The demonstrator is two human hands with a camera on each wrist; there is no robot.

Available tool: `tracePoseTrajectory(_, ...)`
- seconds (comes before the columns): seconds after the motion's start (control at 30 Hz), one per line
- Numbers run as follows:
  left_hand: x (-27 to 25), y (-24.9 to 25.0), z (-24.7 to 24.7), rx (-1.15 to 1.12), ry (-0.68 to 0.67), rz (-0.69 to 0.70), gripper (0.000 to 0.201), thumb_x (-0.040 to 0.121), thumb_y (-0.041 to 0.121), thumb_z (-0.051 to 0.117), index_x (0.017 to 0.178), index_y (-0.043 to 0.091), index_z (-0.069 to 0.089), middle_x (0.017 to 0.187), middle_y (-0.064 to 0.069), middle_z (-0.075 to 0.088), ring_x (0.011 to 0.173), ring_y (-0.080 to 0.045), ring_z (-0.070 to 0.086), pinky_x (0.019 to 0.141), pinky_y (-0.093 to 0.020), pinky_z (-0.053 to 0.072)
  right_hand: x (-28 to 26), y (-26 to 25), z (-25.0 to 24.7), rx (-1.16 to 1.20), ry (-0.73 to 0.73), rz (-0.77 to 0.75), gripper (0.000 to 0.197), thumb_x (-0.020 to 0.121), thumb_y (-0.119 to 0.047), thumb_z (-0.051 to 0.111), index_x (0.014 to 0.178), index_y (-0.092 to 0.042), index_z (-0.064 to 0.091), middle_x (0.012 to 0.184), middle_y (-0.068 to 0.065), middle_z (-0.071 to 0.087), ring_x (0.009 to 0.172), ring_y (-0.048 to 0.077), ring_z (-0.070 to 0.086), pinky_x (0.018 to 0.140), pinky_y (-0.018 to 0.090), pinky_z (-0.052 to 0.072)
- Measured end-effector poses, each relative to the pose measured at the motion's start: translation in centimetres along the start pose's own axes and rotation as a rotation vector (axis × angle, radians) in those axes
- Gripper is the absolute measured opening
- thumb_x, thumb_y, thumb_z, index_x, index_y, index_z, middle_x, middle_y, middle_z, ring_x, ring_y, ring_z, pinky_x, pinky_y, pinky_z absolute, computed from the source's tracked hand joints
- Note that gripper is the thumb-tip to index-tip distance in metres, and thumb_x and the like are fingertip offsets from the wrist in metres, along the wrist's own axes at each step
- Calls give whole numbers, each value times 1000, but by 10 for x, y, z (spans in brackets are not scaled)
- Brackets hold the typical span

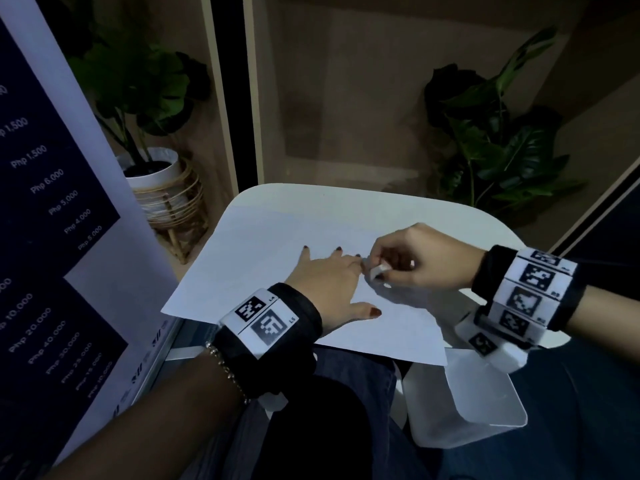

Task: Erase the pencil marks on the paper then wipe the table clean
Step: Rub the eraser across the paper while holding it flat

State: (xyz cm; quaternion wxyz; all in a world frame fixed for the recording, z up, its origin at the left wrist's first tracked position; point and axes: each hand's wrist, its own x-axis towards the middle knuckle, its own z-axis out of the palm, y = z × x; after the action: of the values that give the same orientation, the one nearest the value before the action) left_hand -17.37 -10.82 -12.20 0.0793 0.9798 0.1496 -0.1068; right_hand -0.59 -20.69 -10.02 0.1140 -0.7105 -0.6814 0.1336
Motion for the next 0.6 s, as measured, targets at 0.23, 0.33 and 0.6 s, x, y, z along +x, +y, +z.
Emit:
tracePoseTrajectory(0.23, -1, 3, 9, -2, -35, -49, 80, 94, 65, 37, 157, 25, 7, 163, 9, 4, 150, -15, 4, 117, -53, 14, 6, 13, 1, -34, -37, 118, 6, 79, -21, 70, 83, -23, 68, 68, -12, 63, 65, 5, 55, 61, 16, 40)
tracePoseTrajectory(0.33, -1, 4, 9, 9, -72, -57, 81, 96, 65, 33, 157, 24, 0, 164, 11, -5, 151, -13, -6, 118, -55, 12, 6, 21, -9, -108, 11, 163, 4, 79, -19, 69, 83, -19, 70, 70, -7, 65, 66, 8, 56, 64, 21, 39)
tracePoseTrajectory(0.6, -1, 7, 10, 38, -104, -80, 81, 96, 66, 28, 157, 23, -4, 163, 11, -10, 150, -13, -10, 118, -57, 10, 4, 10, 2, -46, -51, 118, 5, 83, -21, 68, 86, -23, 71, 70, -15, 64, 66, 0, 56, 62, 10, 39)
